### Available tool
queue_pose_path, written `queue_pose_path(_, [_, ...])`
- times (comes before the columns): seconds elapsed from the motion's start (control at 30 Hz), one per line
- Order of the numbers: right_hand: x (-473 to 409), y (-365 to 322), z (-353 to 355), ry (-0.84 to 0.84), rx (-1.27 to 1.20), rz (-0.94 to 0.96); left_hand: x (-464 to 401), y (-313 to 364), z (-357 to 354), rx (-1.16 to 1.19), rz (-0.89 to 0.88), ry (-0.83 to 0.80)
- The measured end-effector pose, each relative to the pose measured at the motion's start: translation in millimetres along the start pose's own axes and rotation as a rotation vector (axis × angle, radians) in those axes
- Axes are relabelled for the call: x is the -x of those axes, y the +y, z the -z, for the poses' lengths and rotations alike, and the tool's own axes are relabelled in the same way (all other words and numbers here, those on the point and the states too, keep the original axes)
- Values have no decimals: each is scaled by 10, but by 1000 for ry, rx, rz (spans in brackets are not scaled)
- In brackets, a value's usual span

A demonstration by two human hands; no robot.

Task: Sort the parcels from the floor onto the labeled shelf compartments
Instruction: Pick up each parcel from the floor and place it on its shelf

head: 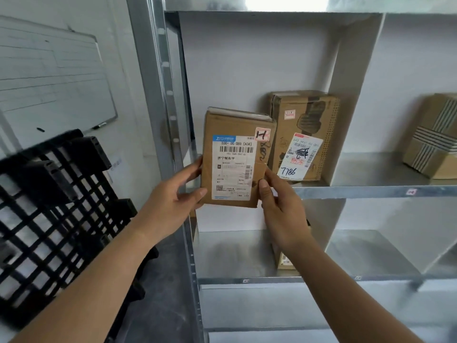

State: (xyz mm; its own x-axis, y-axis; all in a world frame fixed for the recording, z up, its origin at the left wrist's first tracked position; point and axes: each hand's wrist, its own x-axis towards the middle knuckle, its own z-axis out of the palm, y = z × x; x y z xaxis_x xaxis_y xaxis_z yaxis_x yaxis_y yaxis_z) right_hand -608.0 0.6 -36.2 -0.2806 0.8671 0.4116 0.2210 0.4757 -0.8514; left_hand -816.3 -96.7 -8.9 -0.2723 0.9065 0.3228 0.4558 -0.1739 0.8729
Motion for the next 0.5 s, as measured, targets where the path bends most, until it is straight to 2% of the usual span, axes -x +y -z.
queue_pose_path(0.2, [-229,317,139,-77,23,30,-65,-162,-295,21,79,102])
queue_pose_path(0.5, [-377,440,66,-57,32,49,-220,-308,-337,-73,96,98])
